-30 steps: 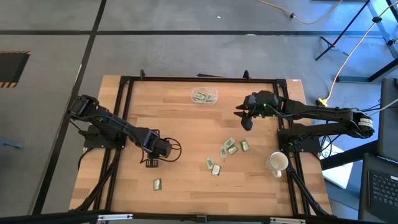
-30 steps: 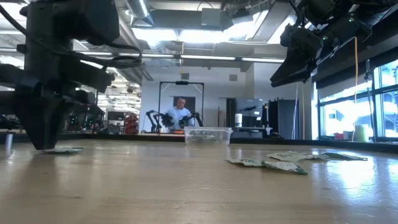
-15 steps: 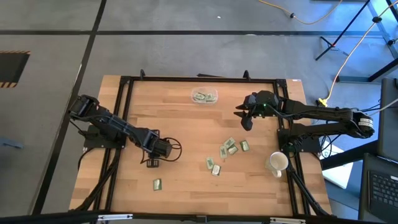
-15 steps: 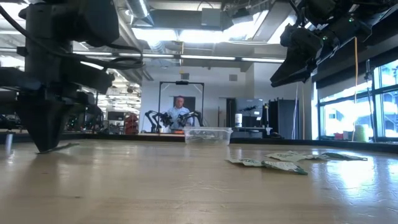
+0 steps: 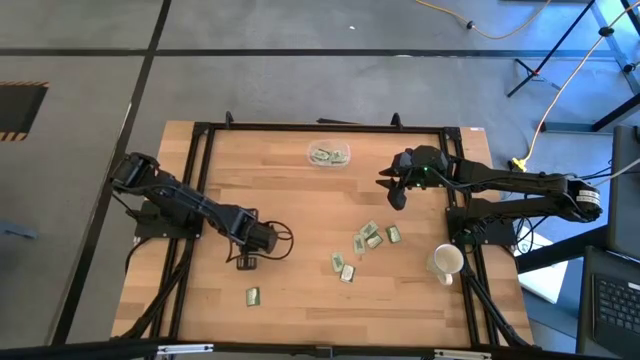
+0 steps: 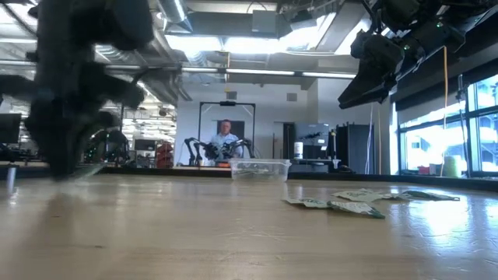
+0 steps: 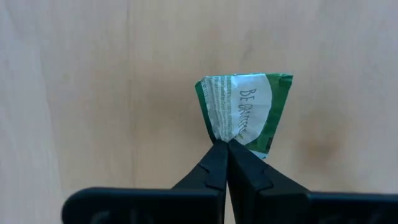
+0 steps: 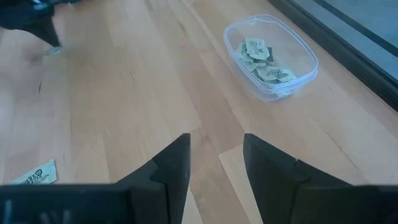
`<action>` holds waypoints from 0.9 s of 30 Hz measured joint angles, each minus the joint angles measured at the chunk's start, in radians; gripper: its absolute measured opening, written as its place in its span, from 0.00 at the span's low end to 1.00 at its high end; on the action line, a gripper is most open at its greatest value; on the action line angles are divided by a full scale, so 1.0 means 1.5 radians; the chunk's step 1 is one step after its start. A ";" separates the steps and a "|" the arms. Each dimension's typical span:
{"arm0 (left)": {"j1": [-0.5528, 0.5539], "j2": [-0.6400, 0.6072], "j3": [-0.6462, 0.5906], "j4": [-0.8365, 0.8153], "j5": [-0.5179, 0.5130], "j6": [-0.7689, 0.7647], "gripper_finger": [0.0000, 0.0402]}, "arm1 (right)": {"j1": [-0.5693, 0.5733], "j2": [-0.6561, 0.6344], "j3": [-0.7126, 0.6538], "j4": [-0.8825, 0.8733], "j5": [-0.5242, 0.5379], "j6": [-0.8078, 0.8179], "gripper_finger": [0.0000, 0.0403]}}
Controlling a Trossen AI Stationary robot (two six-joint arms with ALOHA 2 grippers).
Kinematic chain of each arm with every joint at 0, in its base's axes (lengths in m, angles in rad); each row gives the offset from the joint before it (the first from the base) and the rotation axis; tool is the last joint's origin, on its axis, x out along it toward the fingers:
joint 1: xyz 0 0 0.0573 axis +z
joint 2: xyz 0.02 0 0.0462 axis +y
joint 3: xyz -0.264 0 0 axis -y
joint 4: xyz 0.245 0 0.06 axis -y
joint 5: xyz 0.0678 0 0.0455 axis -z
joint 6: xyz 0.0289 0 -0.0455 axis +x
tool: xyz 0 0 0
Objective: Pick and place items into bin
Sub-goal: Put the green stevia packet into the transparent bin
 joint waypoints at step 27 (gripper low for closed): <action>0.486 0.140 0.318 0.186 -0.014 0.396 0.00 | 0.000 0.000 0.000 0.026 0.000 -0.001 0.38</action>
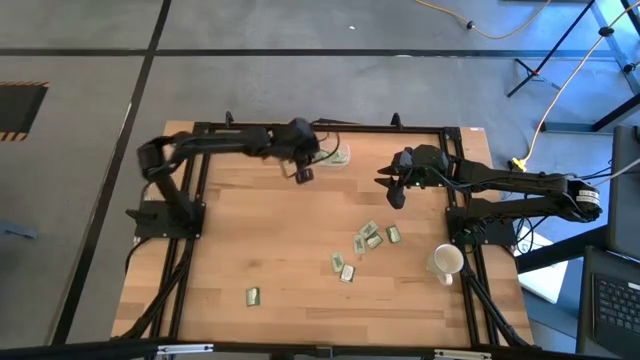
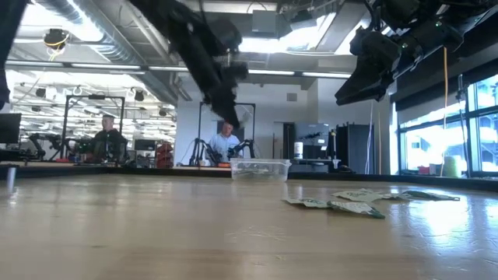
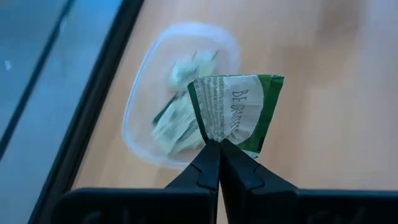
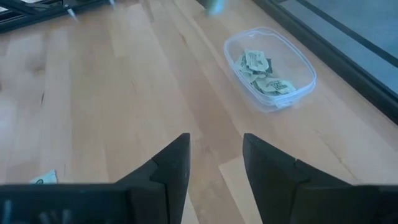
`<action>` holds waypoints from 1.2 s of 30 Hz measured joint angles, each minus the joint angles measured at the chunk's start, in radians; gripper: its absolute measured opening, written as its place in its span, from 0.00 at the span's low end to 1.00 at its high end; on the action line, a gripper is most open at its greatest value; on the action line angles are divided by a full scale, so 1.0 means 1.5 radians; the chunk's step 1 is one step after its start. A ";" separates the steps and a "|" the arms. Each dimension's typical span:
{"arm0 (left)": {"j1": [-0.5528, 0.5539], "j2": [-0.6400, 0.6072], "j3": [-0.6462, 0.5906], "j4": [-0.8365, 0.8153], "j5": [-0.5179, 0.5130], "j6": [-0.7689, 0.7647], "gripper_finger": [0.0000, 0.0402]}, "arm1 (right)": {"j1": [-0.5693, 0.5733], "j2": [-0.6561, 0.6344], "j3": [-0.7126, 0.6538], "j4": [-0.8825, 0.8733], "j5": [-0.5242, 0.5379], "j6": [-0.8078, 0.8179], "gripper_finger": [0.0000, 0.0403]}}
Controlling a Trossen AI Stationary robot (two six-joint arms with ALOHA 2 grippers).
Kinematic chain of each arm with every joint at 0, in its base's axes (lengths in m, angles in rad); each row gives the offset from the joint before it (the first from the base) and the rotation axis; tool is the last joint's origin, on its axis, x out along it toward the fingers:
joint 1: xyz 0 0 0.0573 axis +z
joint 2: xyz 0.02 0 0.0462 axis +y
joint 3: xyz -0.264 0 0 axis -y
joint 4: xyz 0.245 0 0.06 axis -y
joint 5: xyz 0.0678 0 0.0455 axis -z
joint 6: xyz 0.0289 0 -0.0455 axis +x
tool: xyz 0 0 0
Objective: Pick and place items into bin
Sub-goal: Put the green stevia packet into the transparent bin
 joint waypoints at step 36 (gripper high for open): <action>0.060 0.179 0.156 -0.100 0.000 0.063 0.01 | 0.000 0.001 0.000 -0.015 0.000 -0.004 0.38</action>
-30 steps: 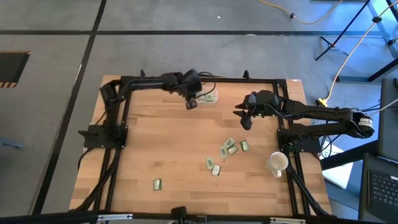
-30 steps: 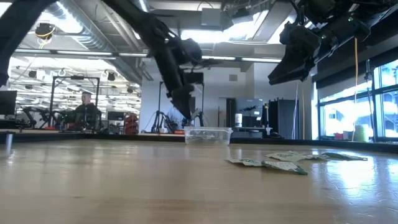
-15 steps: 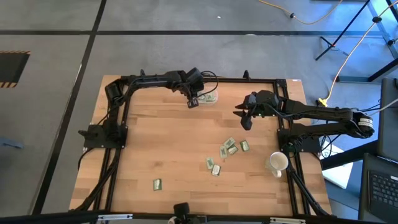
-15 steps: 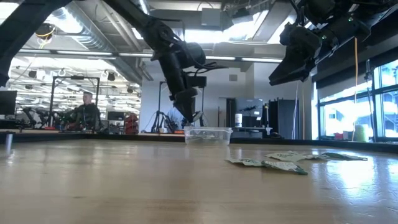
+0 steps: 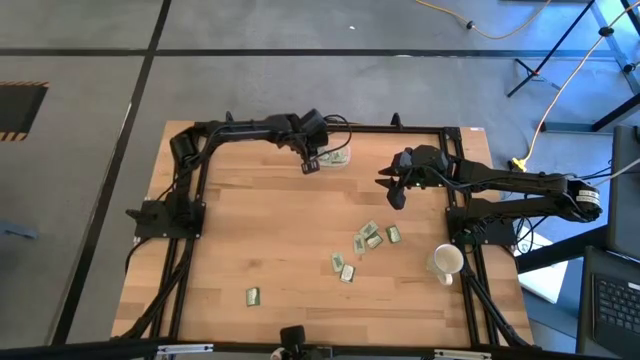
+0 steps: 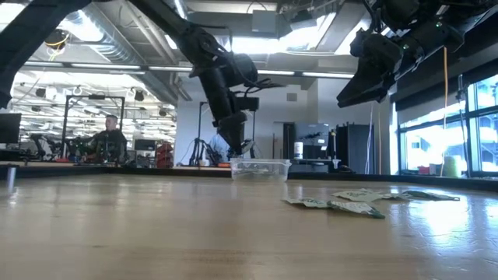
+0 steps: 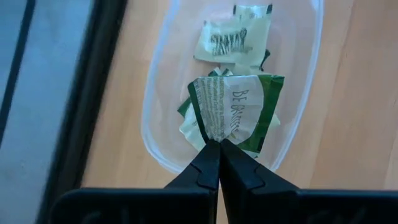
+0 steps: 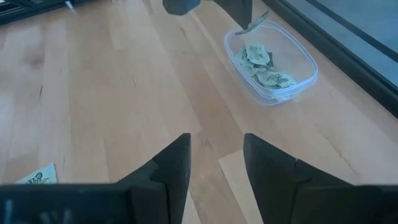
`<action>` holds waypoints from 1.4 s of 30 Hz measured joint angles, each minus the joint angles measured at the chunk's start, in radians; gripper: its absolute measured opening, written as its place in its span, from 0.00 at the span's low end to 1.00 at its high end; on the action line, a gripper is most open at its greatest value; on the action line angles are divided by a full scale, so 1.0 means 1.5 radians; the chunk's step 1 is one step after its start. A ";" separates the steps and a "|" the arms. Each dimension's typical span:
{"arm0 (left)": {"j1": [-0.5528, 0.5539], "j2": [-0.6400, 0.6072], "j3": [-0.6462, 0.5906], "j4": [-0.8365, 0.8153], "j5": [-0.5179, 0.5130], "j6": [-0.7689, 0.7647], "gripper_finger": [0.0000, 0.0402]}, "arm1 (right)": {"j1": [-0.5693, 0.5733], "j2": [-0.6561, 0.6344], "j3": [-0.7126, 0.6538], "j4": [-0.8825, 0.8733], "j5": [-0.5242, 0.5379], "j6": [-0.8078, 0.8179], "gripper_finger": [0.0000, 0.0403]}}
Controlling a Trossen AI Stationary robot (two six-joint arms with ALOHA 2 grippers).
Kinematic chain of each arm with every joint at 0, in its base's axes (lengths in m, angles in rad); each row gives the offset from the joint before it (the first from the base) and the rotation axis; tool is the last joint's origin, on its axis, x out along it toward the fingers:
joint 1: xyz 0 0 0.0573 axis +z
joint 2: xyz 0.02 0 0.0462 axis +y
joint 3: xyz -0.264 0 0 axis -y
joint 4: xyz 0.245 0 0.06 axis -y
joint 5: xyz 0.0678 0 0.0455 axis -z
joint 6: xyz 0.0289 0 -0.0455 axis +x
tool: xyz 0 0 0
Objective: Pick and place items into bin
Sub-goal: Put the green stevia packet into the transparent bin
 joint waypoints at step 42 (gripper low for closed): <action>-0.214 -0.257 0.023 -0.307 -0.009 -0.003 0.15 | 0.000 0.000 0.000 -0.042 -0.001 0.001 0.38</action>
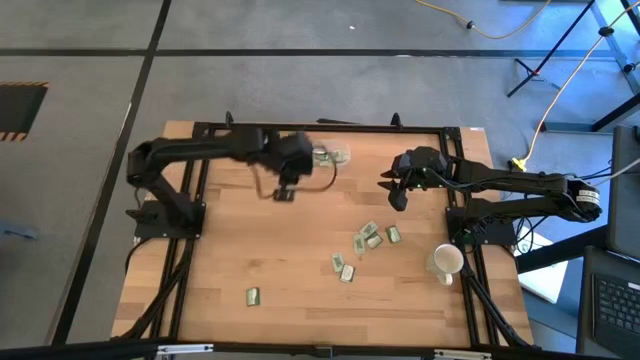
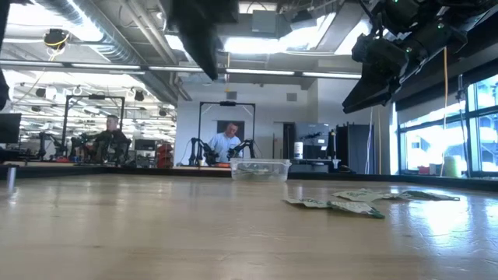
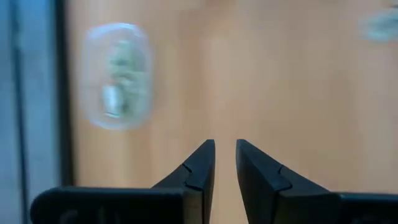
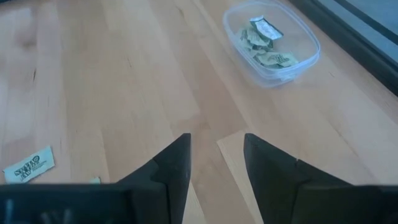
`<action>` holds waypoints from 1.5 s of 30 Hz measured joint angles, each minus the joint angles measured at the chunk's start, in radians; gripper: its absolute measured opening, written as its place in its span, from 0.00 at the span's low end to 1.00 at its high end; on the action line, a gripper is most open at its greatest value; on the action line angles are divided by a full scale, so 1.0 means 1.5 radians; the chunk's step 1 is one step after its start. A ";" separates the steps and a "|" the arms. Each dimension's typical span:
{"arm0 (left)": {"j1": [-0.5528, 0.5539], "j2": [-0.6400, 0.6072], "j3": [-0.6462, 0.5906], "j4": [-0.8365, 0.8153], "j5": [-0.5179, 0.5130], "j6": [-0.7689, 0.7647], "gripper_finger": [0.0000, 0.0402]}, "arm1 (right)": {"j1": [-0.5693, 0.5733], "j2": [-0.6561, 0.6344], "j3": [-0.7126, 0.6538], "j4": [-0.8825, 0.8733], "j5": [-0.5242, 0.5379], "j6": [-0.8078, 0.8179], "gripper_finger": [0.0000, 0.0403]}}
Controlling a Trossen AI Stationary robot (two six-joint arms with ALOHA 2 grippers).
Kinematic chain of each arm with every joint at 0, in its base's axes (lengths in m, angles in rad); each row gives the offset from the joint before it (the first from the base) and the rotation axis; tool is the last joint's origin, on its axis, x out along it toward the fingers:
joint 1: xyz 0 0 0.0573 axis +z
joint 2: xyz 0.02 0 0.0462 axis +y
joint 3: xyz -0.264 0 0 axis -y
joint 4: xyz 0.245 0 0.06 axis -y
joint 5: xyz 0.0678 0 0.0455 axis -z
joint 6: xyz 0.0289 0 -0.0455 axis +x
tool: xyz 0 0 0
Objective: Pick and place items into bin
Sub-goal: Put the green stevia packet into the transparent bin
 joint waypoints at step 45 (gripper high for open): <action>-0.608 0.097 -0.361 0.296 0.021 -0.556 0.31 | 0.000 0.000 0.000 0.017 0.001 0.057 0.38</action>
